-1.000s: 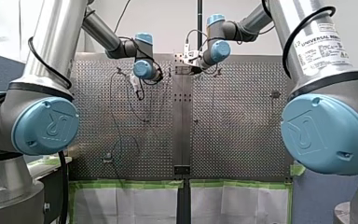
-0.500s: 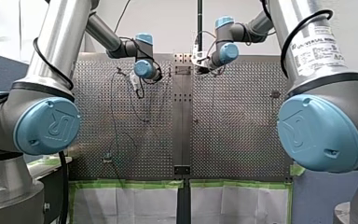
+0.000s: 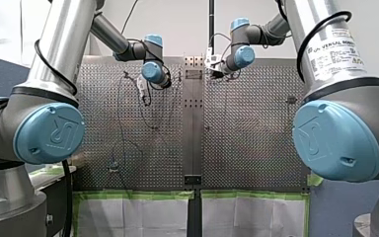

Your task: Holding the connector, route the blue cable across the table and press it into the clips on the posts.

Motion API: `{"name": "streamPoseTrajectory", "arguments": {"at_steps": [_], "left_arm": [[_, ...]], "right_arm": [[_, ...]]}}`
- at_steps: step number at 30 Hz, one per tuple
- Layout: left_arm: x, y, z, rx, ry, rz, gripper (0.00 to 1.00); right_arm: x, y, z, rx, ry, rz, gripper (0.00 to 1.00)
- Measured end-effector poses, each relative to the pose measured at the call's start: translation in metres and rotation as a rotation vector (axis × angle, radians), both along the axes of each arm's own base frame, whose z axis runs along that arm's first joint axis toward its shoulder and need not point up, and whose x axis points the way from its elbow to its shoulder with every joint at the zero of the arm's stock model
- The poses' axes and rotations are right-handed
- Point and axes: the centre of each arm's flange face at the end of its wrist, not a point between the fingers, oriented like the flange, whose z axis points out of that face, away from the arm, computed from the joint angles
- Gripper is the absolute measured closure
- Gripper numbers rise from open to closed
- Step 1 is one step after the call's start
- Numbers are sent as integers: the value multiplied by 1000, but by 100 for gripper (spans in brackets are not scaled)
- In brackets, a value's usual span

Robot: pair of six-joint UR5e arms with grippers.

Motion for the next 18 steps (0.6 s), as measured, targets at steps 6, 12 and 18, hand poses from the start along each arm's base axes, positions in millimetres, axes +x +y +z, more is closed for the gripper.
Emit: {"name": "streamPoseTrajectory", "arguments": {"at_steps": [6,12,18], "left_arm": [[-11,-1,4,29,28,-1,0],[-34,1,16,36,57,-13,0],[-60,-2,23,44,89,-54,0]], "right_arm": [[0,0,0,1,0,0,100],[0,0,0,1,1,0,100],[0,0,0,2,1,0,100]]}}
